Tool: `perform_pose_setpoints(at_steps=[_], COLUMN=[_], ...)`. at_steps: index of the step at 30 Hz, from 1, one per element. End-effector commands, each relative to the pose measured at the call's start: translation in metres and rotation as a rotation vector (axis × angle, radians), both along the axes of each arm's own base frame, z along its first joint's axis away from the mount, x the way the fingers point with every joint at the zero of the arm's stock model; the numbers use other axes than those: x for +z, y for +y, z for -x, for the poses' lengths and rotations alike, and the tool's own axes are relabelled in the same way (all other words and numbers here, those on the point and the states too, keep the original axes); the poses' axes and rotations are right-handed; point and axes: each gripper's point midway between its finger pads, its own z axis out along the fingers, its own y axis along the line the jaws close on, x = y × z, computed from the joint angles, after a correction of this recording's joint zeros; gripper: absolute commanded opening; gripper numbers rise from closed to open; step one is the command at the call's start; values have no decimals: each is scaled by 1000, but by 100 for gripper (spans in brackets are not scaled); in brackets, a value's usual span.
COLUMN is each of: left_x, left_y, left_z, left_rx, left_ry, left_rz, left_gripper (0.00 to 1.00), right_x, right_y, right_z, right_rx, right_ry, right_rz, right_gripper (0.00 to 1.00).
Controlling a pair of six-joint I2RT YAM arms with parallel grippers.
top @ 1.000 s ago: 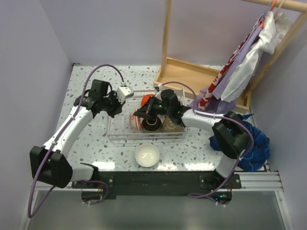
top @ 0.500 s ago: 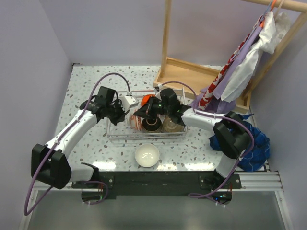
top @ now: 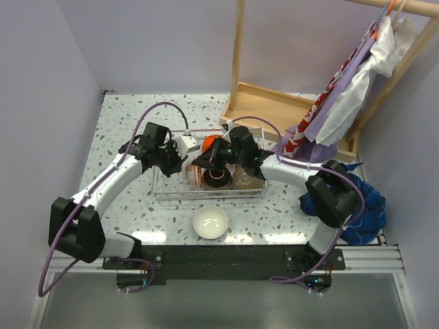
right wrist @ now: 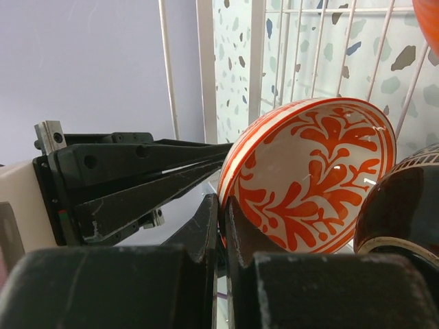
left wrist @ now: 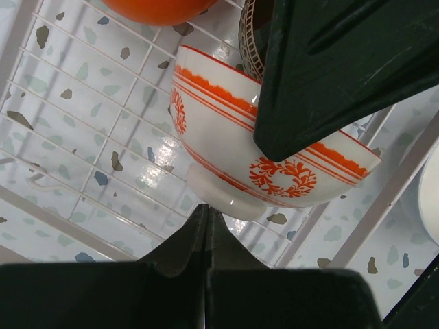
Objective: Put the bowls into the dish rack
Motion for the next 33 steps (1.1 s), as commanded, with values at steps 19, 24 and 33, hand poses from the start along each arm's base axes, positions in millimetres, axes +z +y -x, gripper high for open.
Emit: perform_pose_setpoints(at_steps=[19, 24, 33], left_x=[19, 23, 29], left_y=[-39, -45, -58], left_z=[-14, -15, -13], left_rx=[-39, -48, -57], left_ry=[-14, -17, -7], left_rz=[136, 147, 187], left_gripper=[0, 0, 0], right_x=[15, 10, 10], right_y=[-51, -67, -110], right_z=[-2, 9, 41], right_rx=[161, 200, 361], right_ry=[-334, -372, -492], right_rz=[319, 388, 520], right_gripper=[41, 43, 44])
